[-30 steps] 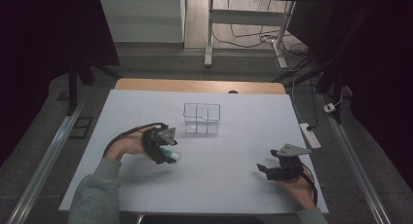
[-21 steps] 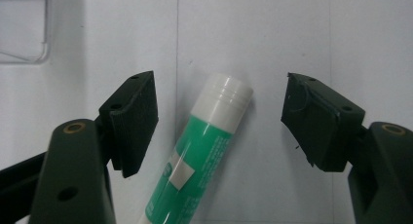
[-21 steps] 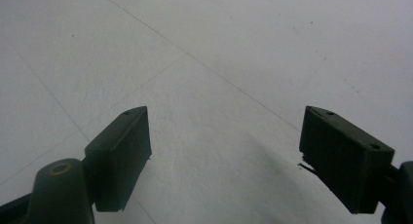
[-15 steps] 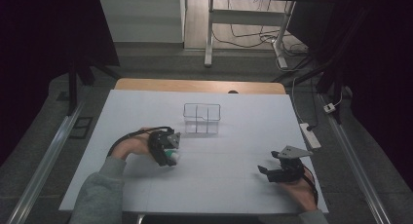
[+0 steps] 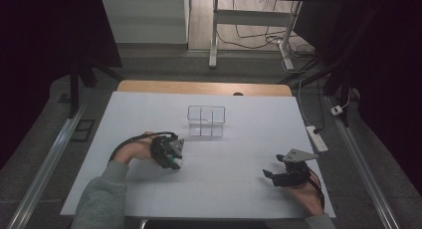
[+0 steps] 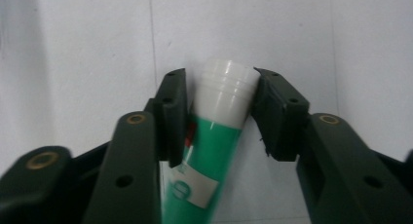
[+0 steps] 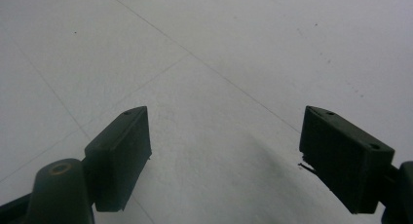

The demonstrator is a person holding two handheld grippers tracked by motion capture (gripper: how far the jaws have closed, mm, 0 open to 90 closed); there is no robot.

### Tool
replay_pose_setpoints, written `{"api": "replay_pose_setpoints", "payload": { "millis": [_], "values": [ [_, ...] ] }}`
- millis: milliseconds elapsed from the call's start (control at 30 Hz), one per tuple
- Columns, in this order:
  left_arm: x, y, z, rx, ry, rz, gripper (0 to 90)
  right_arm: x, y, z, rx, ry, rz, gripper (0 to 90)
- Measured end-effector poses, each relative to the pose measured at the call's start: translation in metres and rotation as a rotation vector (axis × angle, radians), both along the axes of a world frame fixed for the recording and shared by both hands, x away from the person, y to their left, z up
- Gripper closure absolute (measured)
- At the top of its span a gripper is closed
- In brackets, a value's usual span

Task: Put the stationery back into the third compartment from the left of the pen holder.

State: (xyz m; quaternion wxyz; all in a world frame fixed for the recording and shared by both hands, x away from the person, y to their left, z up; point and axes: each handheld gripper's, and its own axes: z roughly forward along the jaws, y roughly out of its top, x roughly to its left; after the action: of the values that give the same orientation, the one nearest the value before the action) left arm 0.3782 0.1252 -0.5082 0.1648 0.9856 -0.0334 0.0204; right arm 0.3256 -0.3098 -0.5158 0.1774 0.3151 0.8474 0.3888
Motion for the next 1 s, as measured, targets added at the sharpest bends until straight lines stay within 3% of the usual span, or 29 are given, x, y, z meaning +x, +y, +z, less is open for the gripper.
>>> {"api": "replay_pose_setpoints", "payload": {
  "millis": [233, 300, 500, 733, 1000],
  "values": [
    [0.0, 0.003, 0.001, -0.004, -0.005, -0.014, 64.3, -0.001, 0.0, 0.0, -0.004, 0.0, -0.002, 18.8],
    [0.001, 0.006, 0.002, -0.01, -0.02, 0.008, 64.4, -0.001, 0.0, 0.0, -0.005, -0.001, -0.003, 18.8],
    [0.004, 0.016, 0.013, -0.083, -0.036, 0.098, 64.5, -0.001, 0.0, 0.0, -0.007, -0.001, -0.005, 18.8],
    [0.007, 0.024, 0.019, -0.176, -0.029, 0.195, 64.5, -0.001, -0.001, 0.0, -0.006, -0.002, -0.011, 18.8],
    [0.011, 0.031, 0.026, -0.23, -0.039, 0.286, 64.4, -0.001, -0.001, 0.001, -0.01, -0.001, -0.015, 18.8]
  ]
}}
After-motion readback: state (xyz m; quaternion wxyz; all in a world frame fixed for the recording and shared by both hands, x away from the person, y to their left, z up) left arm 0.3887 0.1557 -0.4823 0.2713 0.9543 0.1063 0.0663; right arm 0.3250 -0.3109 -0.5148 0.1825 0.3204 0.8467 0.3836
